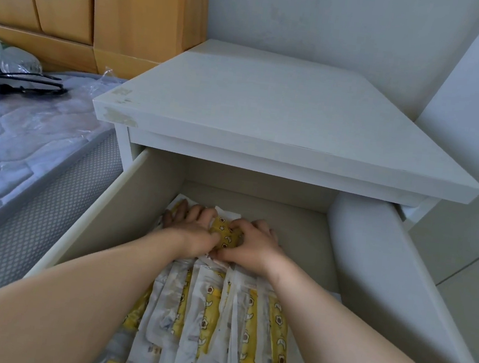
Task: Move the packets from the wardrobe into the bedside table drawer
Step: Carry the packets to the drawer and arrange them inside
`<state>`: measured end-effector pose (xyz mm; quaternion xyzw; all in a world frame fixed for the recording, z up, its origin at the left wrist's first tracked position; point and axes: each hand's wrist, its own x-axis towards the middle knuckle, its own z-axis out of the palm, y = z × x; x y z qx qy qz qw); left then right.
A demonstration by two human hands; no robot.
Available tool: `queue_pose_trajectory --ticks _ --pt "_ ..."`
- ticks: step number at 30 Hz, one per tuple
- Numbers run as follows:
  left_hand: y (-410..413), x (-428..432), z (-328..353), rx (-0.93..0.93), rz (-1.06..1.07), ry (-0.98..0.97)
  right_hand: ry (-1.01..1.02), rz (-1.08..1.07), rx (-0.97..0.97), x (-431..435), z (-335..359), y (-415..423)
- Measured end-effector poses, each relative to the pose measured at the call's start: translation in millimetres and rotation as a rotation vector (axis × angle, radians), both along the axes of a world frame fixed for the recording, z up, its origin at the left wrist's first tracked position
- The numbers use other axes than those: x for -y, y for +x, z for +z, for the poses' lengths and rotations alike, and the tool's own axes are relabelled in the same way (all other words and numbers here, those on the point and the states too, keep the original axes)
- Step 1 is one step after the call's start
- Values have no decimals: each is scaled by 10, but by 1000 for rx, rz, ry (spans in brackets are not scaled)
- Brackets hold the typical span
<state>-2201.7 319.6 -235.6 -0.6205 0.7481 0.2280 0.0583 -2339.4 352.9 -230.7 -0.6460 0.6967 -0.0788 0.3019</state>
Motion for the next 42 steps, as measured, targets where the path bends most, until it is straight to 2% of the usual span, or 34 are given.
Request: queue_pose_trajectory --ticks 4,9,13,18,24,31,37,40,42 --pt "39 -13 61 -8 -37 -64 -34 -45 93 0 -8 -64" --pt "150 -87 251 -58 -22 -145 -23 -203 237 -57 6 -172" --pt "199 -262 435 -41 -16 -102 9 -235 242 -202 222 -195" --pt "119 -545 839 -150 79 -30 68 -281 272 -437 643 -158" --pt "51 -1025 1444 -176 41 133 172 -391 311 -962 1297 -45" --pt "-186 -1678 2485 -245 21 271 188 -615 376 -1820 2469 -57" --pt "-377 -2152 3233 -322 -7 288 194 -863 470 -2603 3302 -61" --pt "-597 -2452 3522 -469 133 390 163 -1052 571 -3037 3568 -46" --pt "-772 -2714 3665 -546 114 464 121 -1209 619 -3368 3653 -24"
